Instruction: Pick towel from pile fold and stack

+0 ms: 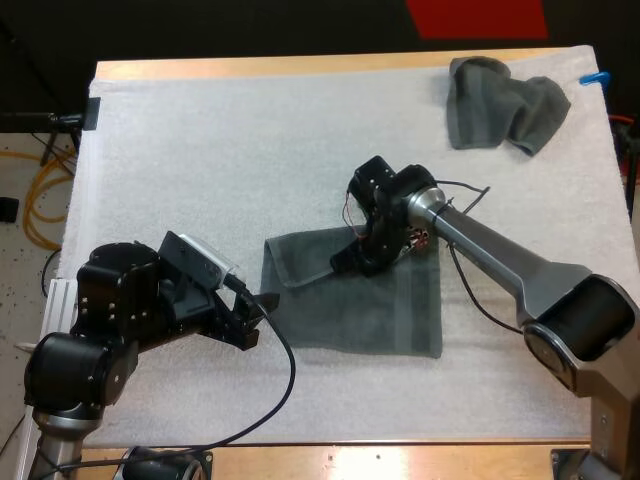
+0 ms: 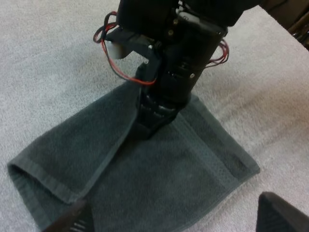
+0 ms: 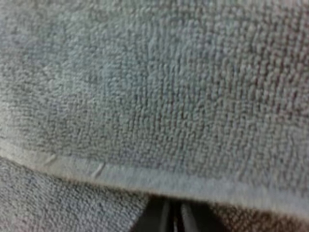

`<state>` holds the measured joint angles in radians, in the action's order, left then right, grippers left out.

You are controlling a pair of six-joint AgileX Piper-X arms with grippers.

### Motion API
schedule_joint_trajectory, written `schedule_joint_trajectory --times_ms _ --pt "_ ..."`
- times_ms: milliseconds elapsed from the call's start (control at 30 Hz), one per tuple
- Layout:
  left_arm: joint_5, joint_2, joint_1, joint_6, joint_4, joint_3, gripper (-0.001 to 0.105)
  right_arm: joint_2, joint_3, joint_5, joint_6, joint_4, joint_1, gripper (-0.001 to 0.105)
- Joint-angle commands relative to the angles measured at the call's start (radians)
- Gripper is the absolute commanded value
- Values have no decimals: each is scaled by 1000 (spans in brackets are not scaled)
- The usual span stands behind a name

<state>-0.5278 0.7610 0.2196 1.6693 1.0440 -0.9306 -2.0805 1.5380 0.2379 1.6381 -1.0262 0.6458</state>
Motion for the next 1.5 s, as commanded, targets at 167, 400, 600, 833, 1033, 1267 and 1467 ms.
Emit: schedule_joint_trajectory --times_ms 167,400,600,833,1033,1267,1467 --pt "-10 -5 -2 0 0 -6 66 -4 15 -17 -19 118 0 0" --pt "-10 -5 -2 0 0 -6 66 -4 19 -46 -73 267 0 0" --pt "-10 -5 -2 0 0 -6 66 -4 19 -155 -95 430 -3 0" --pt "-10 -5 -2 0 0 -6 66 2 36 -205 -90 583 -3 0" --pt "-7 -5 -2 -6 0 -6 66 71 82 -205 -62 573 -3 0" --pt "-7 -5 -2 -6 0 -6 66 259 82 -212 -52 472 -3 0" --pt "-7 -5 -2 -6 0 -6 66 451 82 -212 -46 311 -6 30"
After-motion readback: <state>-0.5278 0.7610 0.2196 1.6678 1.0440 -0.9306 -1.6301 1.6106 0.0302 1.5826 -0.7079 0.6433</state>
